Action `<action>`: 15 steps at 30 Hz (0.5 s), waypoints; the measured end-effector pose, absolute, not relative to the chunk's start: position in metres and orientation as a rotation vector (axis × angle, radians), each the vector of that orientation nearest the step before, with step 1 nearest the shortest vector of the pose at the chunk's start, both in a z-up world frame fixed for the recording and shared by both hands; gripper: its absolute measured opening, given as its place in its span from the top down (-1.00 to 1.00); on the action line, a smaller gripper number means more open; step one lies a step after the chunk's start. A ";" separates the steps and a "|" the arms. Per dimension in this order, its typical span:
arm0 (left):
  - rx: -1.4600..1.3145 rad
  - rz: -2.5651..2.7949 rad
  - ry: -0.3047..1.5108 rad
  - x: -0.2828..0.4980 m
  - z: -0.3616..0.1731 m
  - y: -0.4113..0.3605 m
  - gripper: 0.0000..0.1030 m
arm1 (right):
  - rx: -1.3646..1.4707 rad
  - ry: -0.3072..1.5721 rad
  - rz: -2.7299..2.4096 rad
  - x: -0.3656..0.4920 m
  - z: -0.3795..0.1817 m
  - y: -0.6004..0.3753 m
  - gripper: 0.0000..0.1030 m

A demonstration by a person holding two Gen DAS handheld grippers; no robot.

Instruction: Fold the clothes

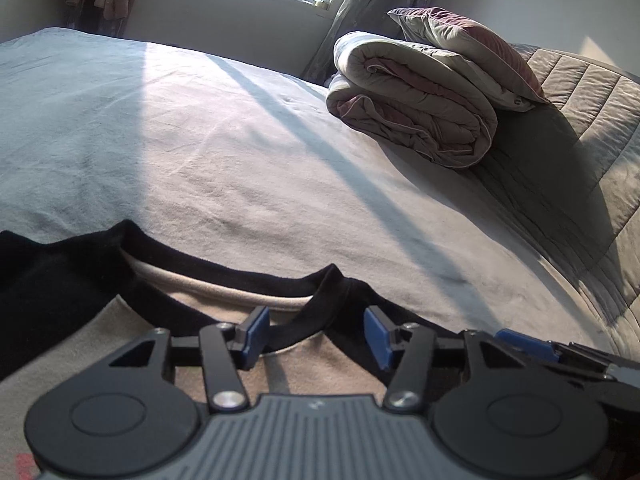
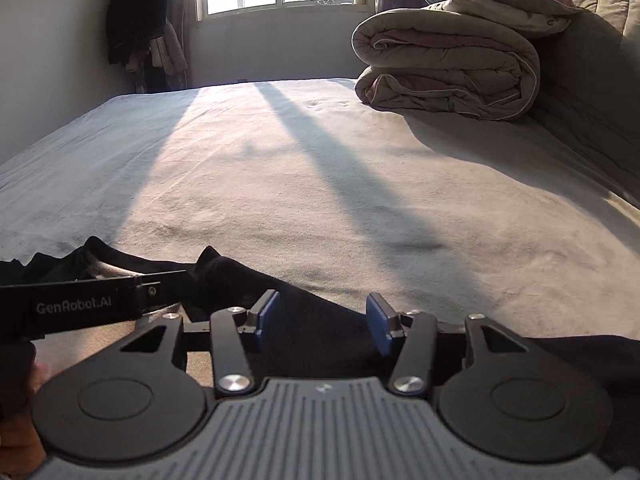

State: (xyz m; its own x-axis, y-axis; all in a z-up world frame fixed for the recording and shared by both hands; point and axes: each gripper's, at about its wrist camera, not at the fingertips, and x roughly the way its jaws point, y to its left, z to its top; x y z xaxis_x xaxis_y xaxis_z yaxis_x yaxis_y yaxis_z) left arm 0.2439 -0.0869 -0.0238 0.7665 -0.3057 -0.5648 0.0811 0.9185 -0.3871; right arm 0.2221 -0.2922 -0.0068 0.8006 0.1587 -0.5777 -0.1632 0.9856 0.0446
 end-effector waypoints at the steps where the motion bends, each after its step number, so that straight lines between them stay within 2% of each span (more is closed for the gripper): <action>1: -0.362 -0.224 0.678 0.235 -0.020 -0.079 -0.12 | 0.001 0.625 0.159 0.212 -0.004 -0.297 -0.05; 9: -0.275 -0.150 0.696 0.158 0.001 0.000 -0.20 | 0.062 0.680 0.052 0.128 -0.004 -0.317 -0.05; 15: -0.214 -0.120 0.770 0.100 -0.004 0.039 -0.21 | 0.059 0.756 0.052 0.074 -0.013 -0.311 -0.07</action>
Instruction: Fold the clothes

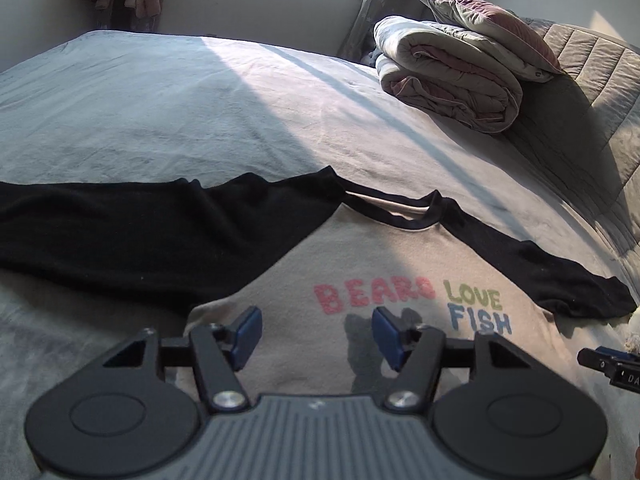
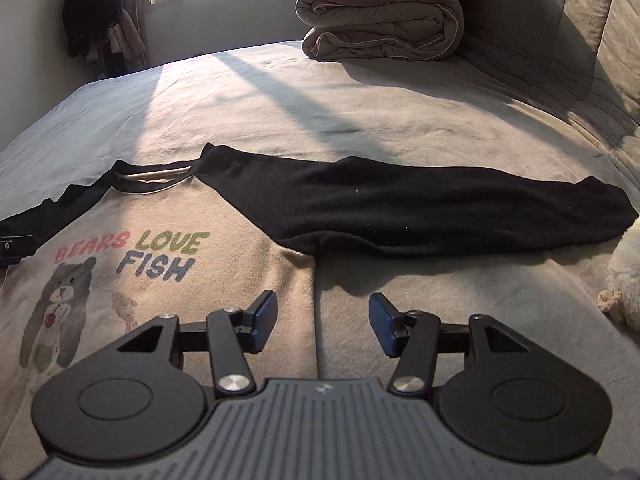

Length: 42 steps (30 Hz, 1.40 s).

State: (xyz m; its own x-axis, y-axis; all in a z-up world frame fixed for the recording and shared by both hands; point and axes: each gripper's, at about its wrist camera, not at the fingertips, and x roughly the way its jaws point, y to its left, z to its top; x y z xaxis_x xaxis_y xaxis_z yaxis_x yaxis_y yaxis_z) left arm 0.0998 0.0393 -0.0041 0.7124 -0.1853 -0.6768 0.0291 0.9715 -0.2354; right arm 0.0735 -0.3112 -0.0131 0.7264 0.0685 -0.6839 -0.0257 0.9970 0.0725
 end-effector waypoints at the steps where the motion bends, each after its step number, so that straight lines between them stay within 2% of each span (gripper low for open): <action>1: -0.204 -0.114 0.790 0.089 -0.006 0.046 -0.21 | 0.069 0.771 0.054 0.064 -0.015 -0.312 -0.07; 4: -0.189 -0.108 0.848 0.057 -0.011 0.063 -0.16 | 0.105 0.832 0.073 0.037 -0.025 -0.316 -0.07; 6: -0.182 -0.104 0.876 0.034 -0.014 0.068 -0.13 | 0.107 0.848 0.079 0.020 -0.027 -0.316 0.04; 12: -0.155 -0.154 0.909 -0.031 -0.019 0.076 -0.10 | 0.171 0.929 0.146 -0.028 -0.025 -0.325 0.18; 14: -0.128 -0.168 0.929 -0.049 -0.020 0.079 0.02 | 0.245 0.954 0.171 -0.041 -0.025 -0.335 0.19; 16: -0.147 -0.187 0.947 -0.062 -0.019 0.088 0.06 | 0.338 0.969 0.190 -0.051 -0.026 -0.347 0.20; 22: -0.481 -0.279 1.016 -0.074 -0.030 0.118 0.26 | 0.567 0.976 0.227 -0.067 -0.033 -0.367 0.21; 26: -0.586 -0.348 1.031 -0.073 -0.047 0.120 0.53 | 0.717 0.950 0.205 -0.067 -0.043 -0.375 0.21; 27: -0.606 -0.347 1.036 -0.073 -0.050 0.121 0.75 | 0.742 0.946 0.192 -0.066 -0.044 -0.375 0.30; 28: -0.627 -0.338 1.048 -0.074 -0.051 0.123 0.86 | 0.732 0.947 0.172 -0.065 -0.043 -0.373 0.44; 29: -0.646 -0.329 1.058 -0.074 -0.052 0.124 0.89 | 0.699 0.952 0.148 -0.065 -0.042 -0.369 0.77; 38: -0.600 -0.277 1.010 -0.090 -0.015 0.123 0.92 | 0.624 0.933 0.120 -0.078 -0.011 -0.364 0.83; 42: -0.522 -0.265 1.023 -0.091 -0.015 0.118 0.92 | 0.531 0.970 0.115 -0.078 -0.014 -0.357 0.84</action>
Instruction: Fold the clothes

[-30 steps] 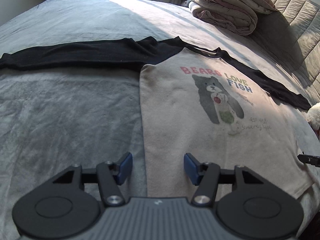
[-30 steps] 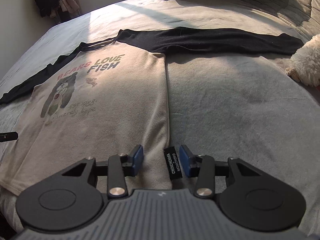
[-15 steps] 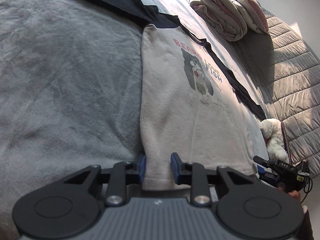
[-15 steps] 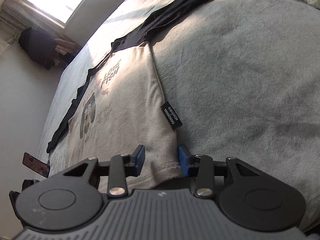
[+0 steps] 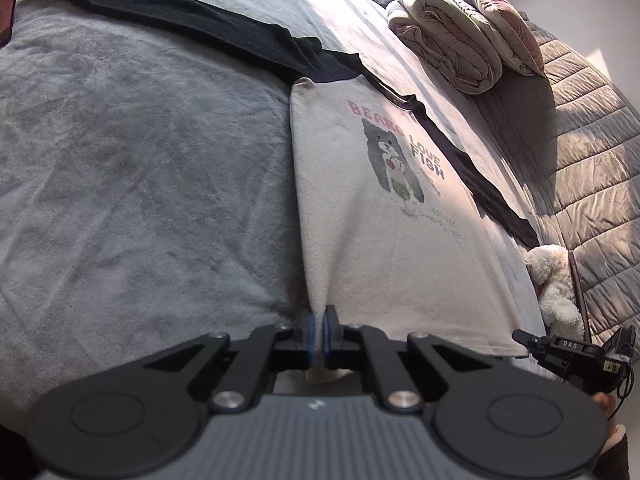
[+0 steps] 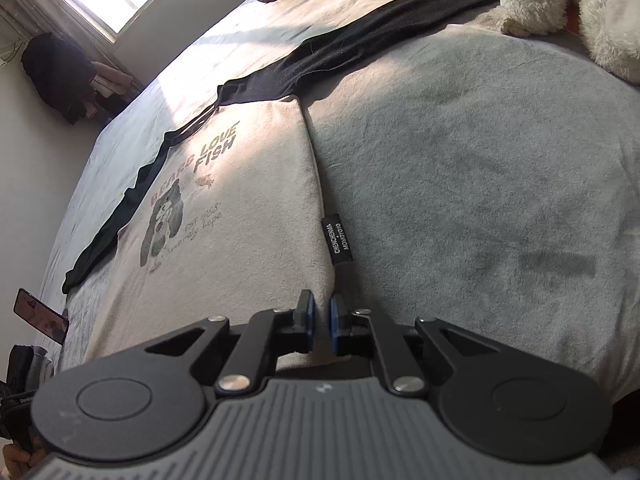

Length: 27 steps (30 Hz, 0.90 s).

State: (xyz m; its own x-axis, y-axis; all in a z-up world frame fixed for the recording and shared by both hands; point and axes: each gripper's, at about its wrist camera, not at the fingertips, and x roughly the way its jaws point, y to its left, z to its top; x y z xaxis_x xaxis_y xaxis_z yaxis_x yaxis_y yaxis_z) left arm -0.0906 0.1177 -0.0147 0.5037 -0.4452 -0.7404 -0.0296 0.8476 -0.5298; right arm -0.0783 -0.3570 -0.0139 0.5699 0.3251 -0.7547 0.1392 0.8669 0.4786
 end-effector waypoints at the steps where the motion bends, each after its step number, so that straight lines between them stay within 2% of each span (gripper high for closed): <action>1: -0.504 -0.257 1.033 -0.089 -0.018 0.117 0.92 | 0.499 0.984 0.110 -0.078 -0.019 -0.354 0.84; 5: -0.465 -0.243 1.043 -0.089 -0.038 0.116 0.90 | 0.382 0.988 0.105 -0.078 -0.032 -0.341 0.83; 8: -0.425 -0.273 0.993 -0.092 -0.033 0.118 0.77 | 0.255 0.966 0.118 -0.082 -0.026 -0.331 0.76; 9: -0.399 -0.282 0.975 -0.093 -0.029 0.118 0.58 | 0.212 0.959 0.123 -0.082 -0.024 -0.327 0.50; 10: -0.369 -0.285 0.956 -0.093 -0.026 0.118 0.43 | 0.170 0.953 0.128 -0.082 -0.021 -0.322 0.40; 12: -0.297 -0.246 0.885 -0.091 -0.013 0.116 -0.28 | 0.090 0.935 0.141 -0.077 -0.015 -0.313 0.01; 14: -0.235 -0.203 0.820 -0.087 -0.001 0.112 -0.47 | 0.022 0.912 0.152 -0.070 -0.009 -0.305 -0.20; 15: -0.207 -0.195 0.796 -0.082 0.005 0.109 -0.48 | 0.008 0.897 0.151 -0.065 -0.006 -0.302 -0.30; 16: -0.193 -0.202 0.787 -0.077 0.010 0.106 -0.50 | 0.007 0.886 0.149 -0.058 -0.004 -0.301 -0.31; 20: -0.195 -0.236 0.764 -0.047 0.020 0.088 -0.67 | 0.119 0.869 0.119 -0.023 -0.002 -0.310 -0.33; 27: -0.146 -0.252 0.705 0.014 0.010 0.046 -0.82 | 0.400 0.804 -0.042 0.037 -0.017 -0.352 -0.33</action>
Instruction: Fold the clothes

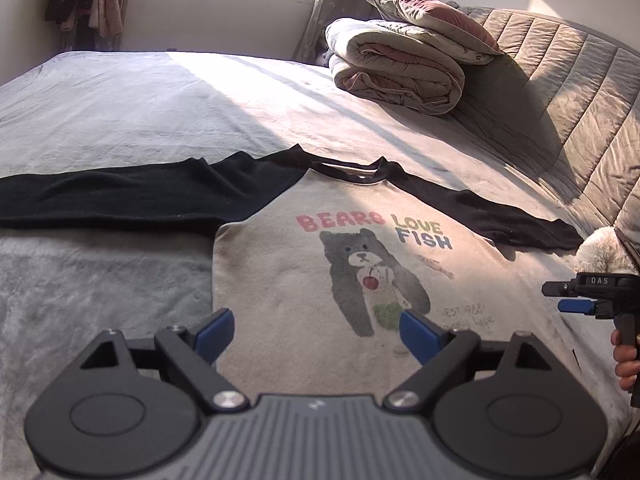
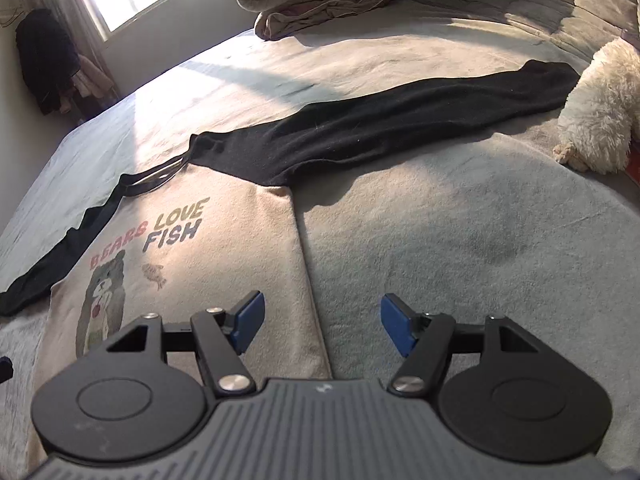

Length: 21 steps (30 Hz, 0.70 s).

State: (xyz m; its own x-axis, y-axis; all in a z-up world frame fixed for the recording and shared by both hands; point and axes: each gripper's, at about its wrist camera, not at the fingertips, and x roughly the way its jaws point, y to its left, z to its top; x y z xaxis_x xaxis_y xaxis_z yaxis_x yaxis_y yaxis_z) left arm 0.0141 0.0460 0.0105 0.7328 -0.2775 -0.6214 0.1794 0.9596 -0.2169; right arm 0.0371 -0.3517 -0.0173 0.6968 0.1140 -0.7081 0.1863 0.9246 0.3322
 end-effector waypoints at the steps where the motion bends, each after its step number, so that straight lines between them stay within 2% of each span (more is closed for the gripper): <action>1: -0.143 -0.248 0.698 0.021 0.006 0.042 -0.86 | 0.445 0.791 -0.068 0.044 -0.021 -0.361 -0.33; 7: -0.129 -0.140 0.536 0.033 -0.025 0.032 -0.95 | 0.648 0.665 -0.154 0.074 -0.033 -0.408 -0.33; 13: -0.190 -0.130 0.598 0.052 -0.042 0.035 -0.97 | 0.760 0.554 -0.258 0.105 -0.045 -0.450 -0.14; 21: -0.235 -0.149 0.600 0.051 -0.045 0.040 -0.99 | 0.839 0.442 -0.341 0.141 -0.052 -0.495 -0.11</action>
State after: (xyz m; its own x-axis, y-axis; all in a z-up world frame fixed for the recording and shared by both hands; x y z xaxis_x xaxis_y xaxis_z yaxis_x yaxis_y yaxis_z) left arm 0.0512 0.0403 -0.0453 0.8159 -0.2067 -0.5400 0.0706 0.9625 -0.2618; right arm 0.1415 -0.4950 -0.0519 0.8571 -0.1159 -0.5019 0.4561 0.6234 0.6350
